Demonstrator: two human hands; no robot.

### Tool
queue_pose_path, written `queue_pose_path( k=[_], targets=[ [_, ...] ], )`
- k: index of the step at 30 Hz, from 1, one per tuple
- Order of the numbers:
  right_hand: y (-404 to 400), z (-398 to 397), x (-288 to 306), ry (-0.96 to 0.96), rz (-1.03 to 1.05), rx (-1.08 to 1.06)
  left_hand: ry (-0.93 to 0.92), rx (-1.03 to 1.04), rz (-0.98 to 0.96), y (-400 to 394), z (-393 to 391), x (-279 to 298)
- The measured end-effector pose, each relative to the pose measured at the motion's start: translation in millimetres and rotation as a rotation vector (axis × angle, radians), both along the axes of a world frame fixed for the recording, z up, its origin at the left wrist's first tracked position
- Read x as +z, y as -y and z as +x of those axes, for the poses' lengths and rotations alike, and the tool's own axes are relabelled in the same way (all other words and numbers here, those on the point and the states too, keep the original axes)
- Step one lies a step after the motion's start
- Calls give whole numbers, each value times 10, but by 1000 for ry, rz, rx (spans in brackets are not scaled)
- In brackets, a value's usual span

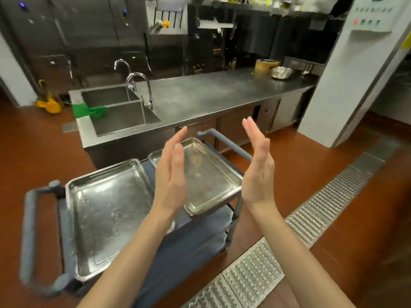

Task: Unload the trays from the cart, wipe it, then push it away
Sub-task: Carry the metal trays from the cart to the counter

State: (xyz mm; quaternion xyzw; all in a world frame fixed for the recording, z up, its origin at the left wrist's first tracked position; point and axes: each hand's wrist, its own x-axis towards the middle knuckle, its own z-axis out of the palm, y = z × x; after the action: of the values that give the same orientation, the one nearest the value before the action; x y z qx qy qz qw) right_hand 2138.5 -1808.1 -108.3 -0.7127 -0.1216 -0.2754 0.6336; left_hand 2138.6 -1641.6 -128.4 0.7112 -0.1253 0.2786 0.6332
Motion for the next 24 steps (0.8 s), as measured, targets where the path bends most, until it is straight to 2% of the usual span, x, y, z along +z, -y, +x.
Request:
queue_pose_path(
  k=[6,15,24],
  targets=[
    [-673,443,-280,-95,42,173,-69,194,18,-696,73,-210],
    [-1619,710,-743,-180,-1,263,-173,433,-46,-1776,-24,-549],
    [-2174,913,-1197,-325,-49,353,-279,547,-126,-2342,-91,-1037]
  ],
)
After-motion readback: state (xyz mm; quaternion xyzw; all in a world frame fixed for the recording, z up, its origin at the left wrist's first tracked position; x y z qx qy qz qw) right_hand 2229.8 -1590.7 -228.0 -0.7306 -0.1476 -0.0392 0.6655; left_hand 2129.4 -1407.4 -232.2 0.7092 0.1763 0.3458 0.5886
